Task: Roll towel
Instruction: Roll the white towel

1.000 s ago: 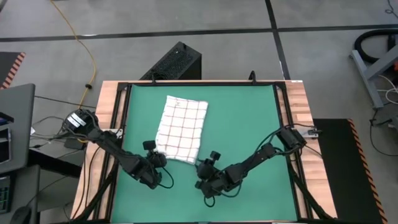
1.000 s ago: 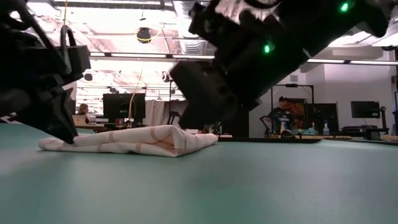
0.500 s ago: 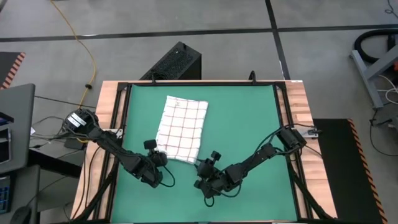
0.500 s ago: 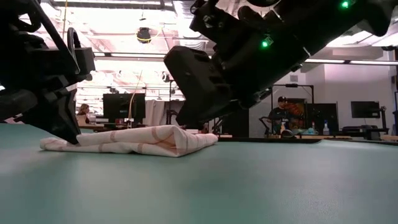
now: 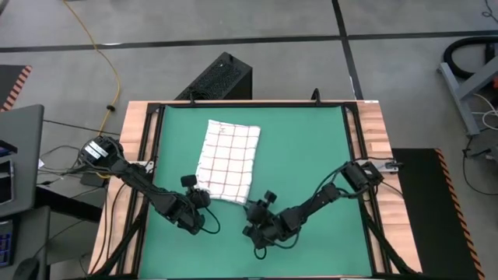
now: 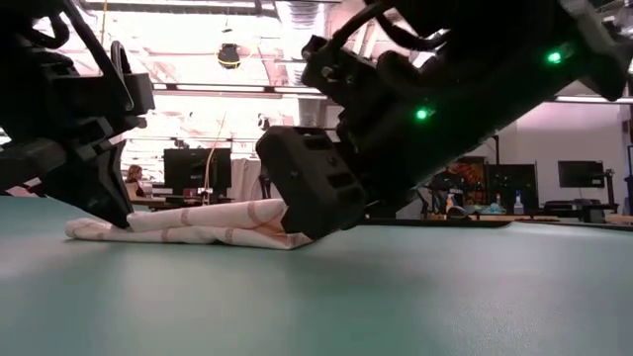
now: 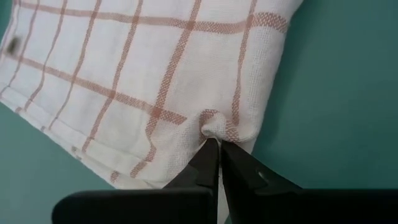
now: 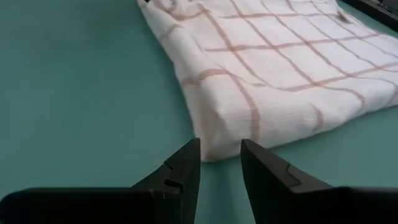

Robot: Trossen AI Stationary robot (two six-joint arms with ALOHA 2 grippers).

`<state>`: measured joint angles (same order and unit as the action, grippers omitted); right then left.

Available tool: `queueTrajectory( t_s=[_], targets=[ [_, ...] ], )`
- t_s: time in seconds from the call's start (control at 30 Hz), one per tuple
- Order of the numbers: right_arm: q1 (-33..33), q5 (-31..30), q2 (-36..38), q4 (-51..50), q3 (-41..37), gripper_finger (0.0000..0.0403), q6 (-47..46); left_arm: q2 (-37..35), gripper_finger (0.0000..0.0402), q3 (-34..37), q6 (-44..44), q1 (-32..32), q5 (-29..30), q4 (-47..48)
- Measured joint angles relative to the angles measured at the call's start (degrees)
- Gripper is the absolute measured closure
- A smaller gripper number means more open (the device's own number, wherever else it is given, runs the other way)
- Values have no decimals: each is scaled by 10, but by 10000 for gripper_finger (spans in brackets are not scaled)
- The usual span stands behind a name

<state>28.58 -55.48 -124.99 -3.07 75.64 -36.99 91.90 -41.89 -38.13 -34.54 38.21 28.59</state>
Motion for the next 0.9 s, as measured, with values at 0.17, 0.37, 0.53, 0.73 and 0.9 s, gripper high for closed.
queueTrajectory(
  t_s=[0.17,0.37,0.53,0.73,0.9],
  targets=[
    [-12,27,0,-4,0,266,-2,0,401,0,0,0,2,0],
    [-21,31,0,-7,0,266,-2,0,401,0,0,0,9,0],
    [-24,33,0,-23,0,290,-15,0,401,0,8,0,11,0],
    [-23,44,0,-34,0,389,-5,0,401,-36,27,0,-3,65],
    [-24,44,0,-55,0,389,-15,0,401,-111,3,-10,-2,219]
  ],
)
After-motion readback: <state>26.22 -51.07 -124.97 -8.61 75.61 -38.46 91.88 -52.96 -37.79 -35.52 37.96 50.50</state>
